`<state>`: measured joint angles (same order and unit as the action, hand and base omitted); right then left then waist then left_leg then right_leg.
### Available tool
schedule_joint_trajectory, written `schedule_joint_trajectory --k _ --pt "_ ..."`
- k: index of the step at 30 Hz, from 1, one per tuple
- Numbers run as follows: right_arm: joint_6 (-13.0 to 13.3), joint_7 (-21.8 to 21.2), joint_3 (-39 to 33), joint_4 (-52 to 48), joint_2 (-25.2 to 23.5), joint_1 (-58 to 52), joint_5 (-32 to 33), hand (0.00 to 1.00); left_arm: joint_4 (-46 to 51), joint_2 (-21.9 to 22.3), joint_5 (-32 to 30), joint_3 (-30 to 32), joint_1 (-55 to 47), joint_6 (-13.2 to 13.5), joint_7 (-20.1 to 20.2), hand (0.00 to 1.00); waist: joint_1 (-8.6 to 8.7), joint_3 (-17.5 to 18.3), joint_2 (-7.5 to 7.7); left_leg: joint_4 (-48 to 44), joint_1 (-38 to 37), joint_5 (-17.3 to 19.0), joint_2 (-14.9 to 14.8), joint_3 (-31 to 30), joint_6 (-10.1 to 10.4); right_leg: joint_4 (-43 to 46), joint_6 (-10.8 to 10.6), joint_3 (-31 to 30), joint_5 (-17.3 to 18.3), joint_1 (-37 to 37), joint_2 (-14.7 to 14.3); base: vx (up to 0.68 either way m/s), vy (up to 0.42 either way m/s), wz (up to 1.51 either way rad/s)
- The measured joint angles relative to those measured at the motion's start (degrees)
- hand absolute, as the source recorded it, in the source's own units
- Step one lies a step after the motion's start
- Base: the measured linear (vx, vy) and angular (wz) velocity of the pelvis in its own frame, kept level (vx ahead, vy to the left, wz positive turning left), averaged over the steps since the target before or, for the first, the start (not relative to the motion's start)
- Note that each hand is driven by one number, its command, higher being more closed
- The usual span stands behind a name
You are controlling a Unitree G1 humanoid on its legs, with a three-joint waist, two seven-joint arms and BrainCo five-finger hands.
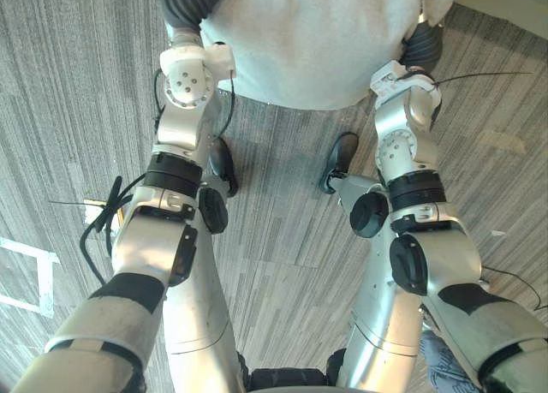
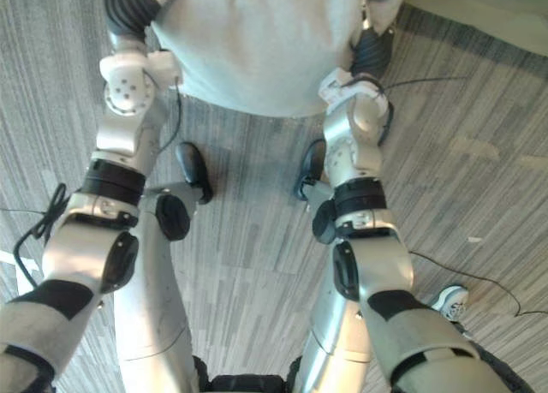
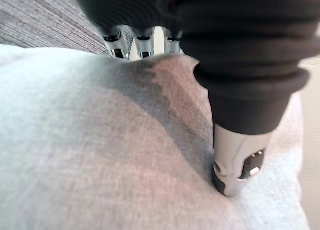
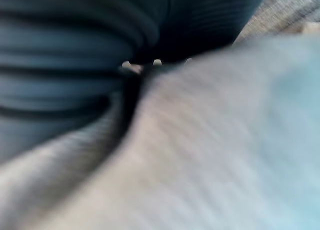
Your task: Pick up cushions and gather them together orderly.
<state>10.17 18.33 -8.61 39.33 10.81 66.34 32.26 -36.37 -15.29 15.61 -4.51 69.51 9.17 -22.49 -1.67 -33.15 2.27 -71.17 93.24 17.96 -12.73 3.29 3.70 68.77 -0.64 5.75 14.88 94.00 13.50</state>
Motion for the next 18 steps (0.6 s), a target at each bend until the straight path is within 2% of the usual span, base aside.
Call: schedule_joint_trajectory --k 5,10,13,16,17,18 --pt "-0.81 0.02 2.42 0.24 0.05 -0.84 -0.59 1.0 2.18 0.91 4.91 -0.09 -2.1 0.0 -1.58 1.0 0.34 0.01 0.01 0.46 -1.63 -0.24 0.41 0.42 -0.13 -0.1 -0.15 -0.31 -0.16 -1.3 0.41 -0.02 0.018 0.02" --pt "-2.41 0.2 5.39 0.31 0.23 -4.63 -0.86 1.0 6.75 1.74 8.36 0.41 -8.2 0.49 -2.53 1.0 0.42 0.12 0.08 3.43 -7.85 -0.69 0.74 1.01 0.09 -2.31 -0.22 -0.18 -0.2 -7.02 0.46 0.0 -0.001 0.02" --pt "-2.98 0.45 8.13 -1.02 0.17 -8.5 -0.92 1.0 10.69 3.25 9.54 0.88 -13.02 1.45 -2.62 1.0 0.35 0.23 0.11 5.62 -14.39 -0.77 0.85 0.86 0.24 -4.1 -0.24 0.66 -0.17 -13.7 0.5 0.0 0.0 0.0" --pt "-2.97 0.85 9.41 -8.0 -0.09 -15.76 -1.37 1.0 15.44 5.96 9.6 0.8 -19.01 2.51 -2.62 1.0 0.45 0.52 0.05 8.84 -22.49 -1.0 1.35 0.73 0.6 -7.26 -0.33 1.61 -0.09 -22.22 0.52 -0.01 -0.001 0.02" --pt "-2.79 1.16 9.39 -12.8 -0.26 -20.56 -3.03 1.0 18.56 7.76 9.59 0.25 -22.89 3.35 -2.61 1.0 0.48 0.86 0.08 10.9 -27.48 -1.15 1.75 0.65 0.73 -9.23 -0.5 2.15 0.03 -27.34 0.56 -0.03 -0.008 0.07" --pt "-2.69 1.24 9.39 -14.05 -0.34 -21.75 -3.07 1.0 19.3 8.04 9.58 -0.04 -23.88 3.6 -2.61 1.0 0.49 0.87 0.08 11.41 -28.72 -1.15 1.82 0.65 0.75 -9.76 -0.55 2.28 0.06 -28.64 0.58 -0.03 -0.017 0.06"
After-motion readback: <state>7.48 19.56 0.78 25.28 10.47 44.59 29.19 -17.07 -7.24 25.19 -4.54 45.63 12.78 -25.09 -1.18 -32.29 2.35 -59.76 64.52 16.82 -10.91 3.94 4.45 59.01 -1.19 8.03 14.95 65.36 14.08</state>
